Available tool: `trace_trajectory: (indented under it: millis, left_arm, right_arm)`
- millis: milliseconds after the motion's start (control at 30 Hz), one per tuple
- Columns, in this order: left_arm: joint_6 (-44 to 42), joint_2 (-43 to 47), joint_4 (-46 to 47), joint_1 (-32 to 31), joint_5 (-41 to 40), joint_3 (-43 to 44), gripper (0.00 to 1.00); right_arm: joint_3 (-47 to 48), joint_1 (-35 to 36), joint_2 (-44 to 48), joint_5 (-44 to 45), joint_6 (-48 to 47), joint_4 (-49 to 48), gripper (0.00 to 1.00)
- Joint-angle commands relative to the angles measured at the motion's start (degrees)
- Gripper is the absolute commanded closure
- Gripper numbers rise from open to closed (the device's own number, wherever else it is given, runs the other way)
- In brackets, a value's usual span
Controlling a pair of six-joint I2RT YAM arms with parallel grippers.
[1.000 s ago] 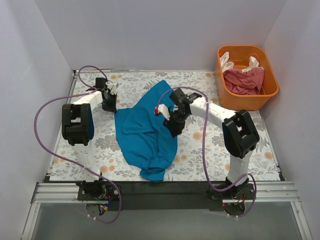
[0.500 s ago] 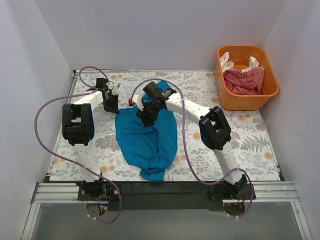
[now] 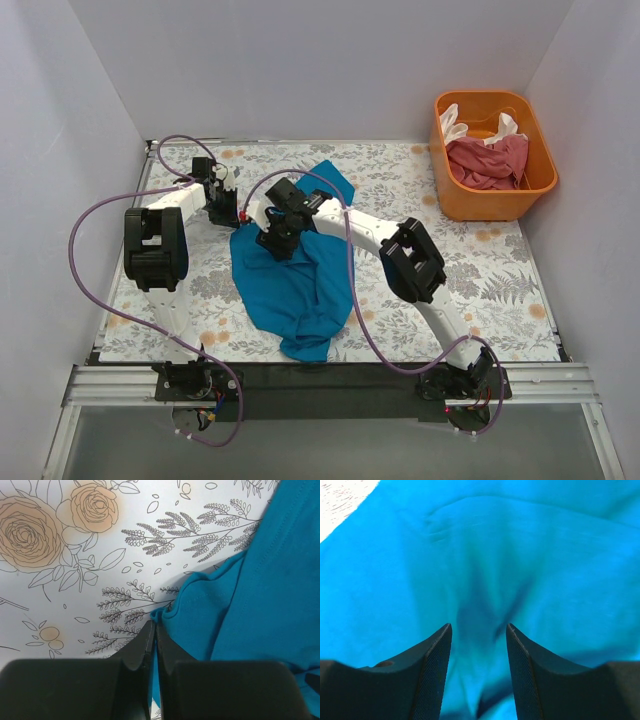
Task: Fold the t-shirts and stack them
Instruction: Flatten the tshirt out
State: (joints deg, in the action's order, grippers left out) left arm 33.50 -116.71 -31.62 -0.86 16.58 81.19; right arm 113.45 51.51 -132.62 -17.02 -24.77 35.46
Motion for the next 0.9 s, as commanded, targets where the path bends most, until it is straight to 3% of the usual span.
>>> trace_trajectory:
  millis: [0,433,533,567,600,700,867]
  left_arm:
    - [0.25,-0.63,-2.49,-0.19,-0.14,-2.09,1.0]
    - [0.25,-2.03,-2.75,0.16,-0.5,-1.65,1.0]
    - [0.34,-2.21,-2.84,0.34,-0.41,-1.65,1.0]
    - [0.34,-2.12,-2.84,0.34,-0.23,-1.73,1.0]
    - [0.34,-2.12,-2.84,0.42,-0.32,-1.82,1.0]
    - [0.26,-1.69,-2.84,0.77,-0.49,-2.08,1.0]
    - [-1.15,-1.24,-3.27,3.94,-1.02,-1.12,1.0]
  right_arm:
    - [2.66,-0.35,-0.45,1.63,0.69,-3.2,0.46]
    - [-0.94,-0.53,-1.94,0.23,-0.36,-4.09,0.5]
    - [-1.83,-1.32,-1.94,-0.21,-0.1,-4.17,0.72]
    - [-1.91,-1.58,-1.68,-0.12,0.34,-4.09,0.9]
    - [-2.0,-1.85,-1.33,-0.12,0.52,-4.17,0.98]
    - [-3.4,-2.9,2.88,-0.3,0.6,-3.91,0.99]
    - [-11.02,-6.5,17.46,-1.35,0.17,-1.98,0.99]
